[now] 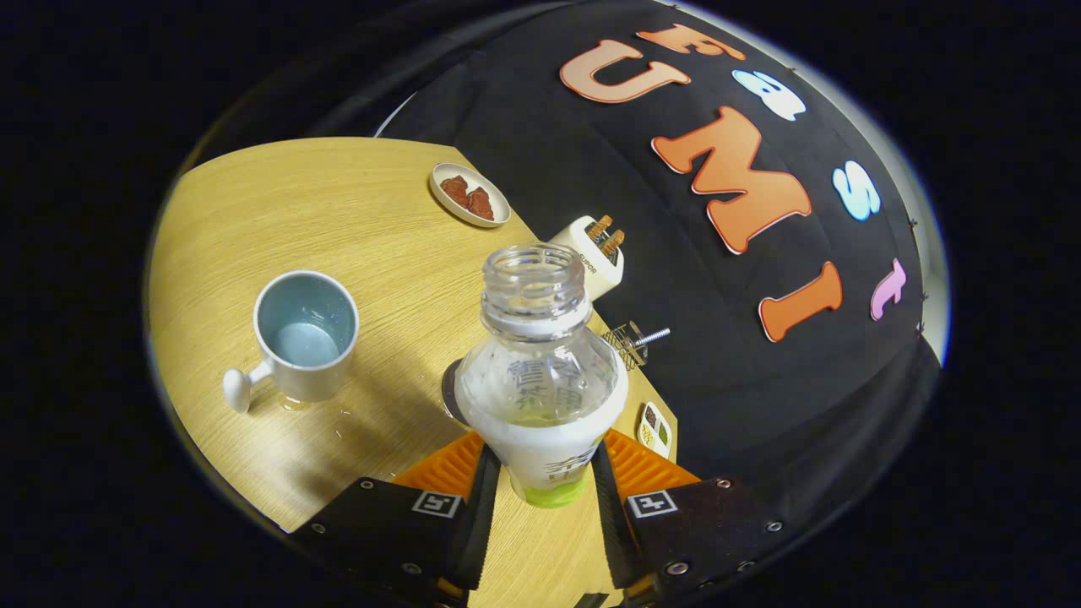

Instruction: Take the bottle from table, then pour the juice into the cup, finally place the bottle on the coaster

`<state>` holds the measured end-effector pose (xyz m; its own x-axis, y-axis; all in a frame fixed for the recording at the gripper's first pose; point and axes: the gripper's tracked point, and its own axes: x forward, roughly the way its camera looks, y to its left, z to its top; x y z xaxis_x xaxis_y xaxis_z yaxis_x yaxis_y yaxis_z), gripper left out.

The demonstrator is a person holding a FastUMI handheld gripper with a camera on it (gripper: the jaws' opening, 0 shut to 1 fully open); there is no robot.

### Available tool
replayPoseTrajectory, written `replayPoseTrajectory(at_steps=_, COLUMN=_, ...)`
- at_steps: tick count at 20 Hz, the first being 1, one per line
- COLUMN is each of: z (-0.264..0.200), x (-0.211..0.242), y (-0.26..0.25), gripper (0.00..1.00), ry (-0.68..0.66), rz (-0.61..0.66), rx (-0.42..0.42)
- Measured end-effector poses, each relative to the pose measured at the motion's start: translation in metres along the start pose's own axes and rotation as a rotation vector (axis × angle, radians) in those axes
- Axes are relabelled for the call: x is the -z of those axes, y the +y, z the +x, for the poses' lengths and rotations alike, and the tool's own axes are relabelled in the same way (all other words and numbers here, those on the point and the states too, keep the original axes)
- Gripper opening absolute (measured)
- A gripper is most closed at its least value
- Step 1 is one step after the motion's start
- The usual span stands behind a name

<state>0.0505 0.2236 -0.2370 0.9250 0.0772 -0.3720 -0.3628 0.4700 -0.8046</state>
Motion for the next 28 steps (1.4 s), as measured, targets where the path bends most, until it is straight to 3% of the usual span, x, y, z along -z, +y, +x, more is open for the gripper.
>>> replayPoseTrajectory(at_steps=16, z=0.006, x=-0.037, y=0.027, gripper=0.57, ry=-0.11, rz=-0.651, rx=0.125)
replayPoseTrajectory(at_steps=28, z=-0.003, x=-0.055, y=0.033, gripper=0.57, ry=-0.166, rz=-0.885, rx=0.185)
